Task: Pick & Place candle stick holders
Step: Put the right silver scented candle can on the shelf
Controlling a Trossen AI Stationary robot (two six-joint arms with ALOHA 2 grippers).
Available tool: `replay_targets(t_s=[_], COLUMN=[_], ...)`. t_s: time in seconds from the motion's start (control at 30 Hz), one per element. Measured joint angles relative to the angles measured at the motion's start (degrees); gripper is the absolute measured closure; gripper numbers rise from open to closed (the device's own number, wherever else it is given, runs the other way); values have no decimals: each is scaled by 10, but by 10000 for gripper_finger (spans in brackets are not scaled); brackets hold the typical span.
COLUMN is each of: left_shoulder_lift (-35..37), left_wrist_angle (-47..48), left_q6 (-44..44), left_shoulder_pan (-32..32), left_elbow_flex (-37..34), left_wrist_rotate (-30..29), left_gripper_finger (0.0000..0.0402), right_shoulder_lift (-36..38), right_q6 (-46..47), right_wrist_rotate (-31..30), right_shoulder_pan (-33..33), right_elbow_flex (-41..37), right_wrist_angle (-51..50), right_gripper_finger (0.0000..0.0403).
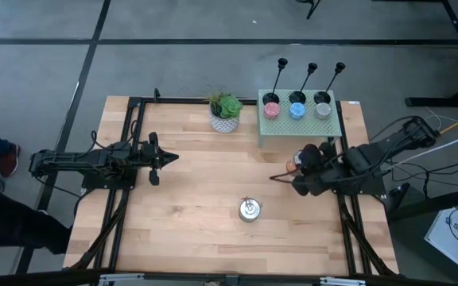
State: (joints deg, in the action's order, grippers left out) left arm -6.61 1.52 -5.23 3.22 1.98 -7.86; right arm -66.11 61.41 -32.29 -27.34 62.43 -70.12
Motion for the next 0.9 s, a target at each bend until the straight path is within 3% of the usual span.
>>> replay_targets(t_s=[0.53, 0.9], left_shoulder_lift=[0, 0], left_wrist_angle=[0, 0], left_q6=[0, 0], left_shoulder_pan=[0, 0], left_elbow_flex=[0, 0], left_wrist_rotate=[0, 0], left_gripper_finger=[389, 389], right_shoulder_lift=[0, 0], right_q6=[-112, -150], right_wrist_rotate=[-10, -27], right_shoulder_pan=[109, 222], right_elbow_flex=[120, 130], right_wrist_angle=[-67, -112], right_gripper_finger=[403, 403])
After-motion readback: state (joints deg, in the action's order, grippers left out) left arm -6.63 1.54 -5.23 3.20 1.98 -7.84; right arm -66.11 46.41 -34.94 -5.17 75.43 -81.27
